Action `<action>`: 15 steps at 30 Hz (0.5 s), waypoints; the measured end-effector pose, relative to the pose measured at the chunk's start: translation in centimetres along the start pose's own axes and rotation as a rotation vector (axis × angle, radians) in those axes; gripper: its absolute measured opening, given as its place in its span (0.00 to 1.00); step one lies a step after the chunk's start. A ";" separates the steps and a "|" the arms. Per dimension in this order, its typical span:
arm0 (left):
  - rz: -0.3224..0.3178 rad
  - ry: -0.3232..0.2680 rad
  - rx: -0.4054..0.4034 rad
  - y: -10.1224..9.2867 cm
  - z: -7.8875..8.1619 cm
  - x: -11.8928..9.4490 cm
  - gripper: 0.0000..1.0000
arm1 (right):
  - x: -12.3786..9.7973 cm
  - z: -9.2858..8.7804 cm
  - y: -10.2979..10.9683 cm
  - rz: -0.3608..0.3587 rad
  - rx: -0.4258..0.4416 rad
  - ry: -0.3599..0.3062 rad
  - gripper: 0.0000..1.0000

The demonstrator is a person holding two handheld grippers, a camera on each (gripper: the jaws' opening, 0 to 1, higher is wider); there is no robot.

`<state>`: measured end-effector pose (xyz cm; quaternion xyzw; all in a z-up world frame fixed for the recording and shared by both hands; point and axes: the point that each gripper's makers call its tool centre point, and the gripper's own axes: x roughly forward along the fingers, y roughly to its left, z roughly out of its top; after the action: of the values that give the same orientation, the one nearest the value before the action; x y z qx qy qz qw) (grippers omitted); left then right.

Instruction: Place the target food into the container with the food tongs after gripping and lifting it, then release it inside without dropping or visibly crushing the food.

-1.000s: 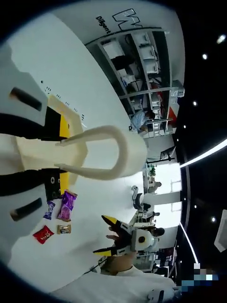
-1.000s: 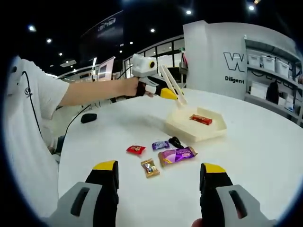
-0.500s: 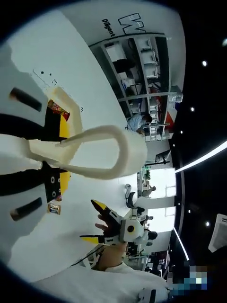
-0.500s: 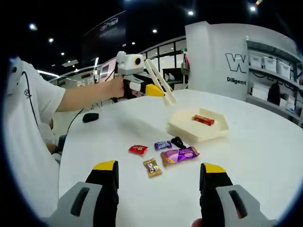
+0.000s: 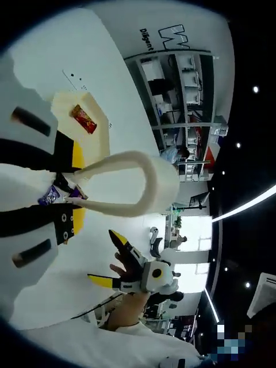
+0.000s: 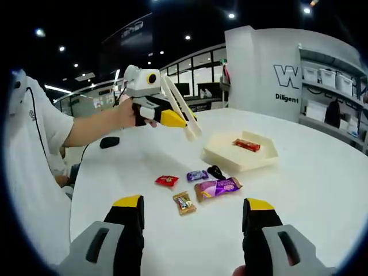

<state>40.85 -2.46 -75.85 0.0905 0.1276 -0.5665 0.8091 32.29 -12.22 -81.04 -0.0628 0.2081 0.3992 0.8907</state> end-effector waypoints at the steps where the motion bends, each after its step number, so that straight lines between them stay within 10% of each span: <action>1: 0.004 -0.001 -0.008 -0.2 -0.1 0.1 0.19 | 0.0 0.0 0.0 0.000 0.000 0.000 0.67; 15: 0.048 0.034 -0.137 -2.4 -3.4 2.3 0.20 | 0.3 -0.5 -0.2 0.005 0.004 0.010 0.67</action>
<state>39.02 -4.35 -79.77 0.0475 0.1776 -0.5352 0.8245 32.46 -12.24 -81.65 -0.0624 0.2138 0.4006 0.8888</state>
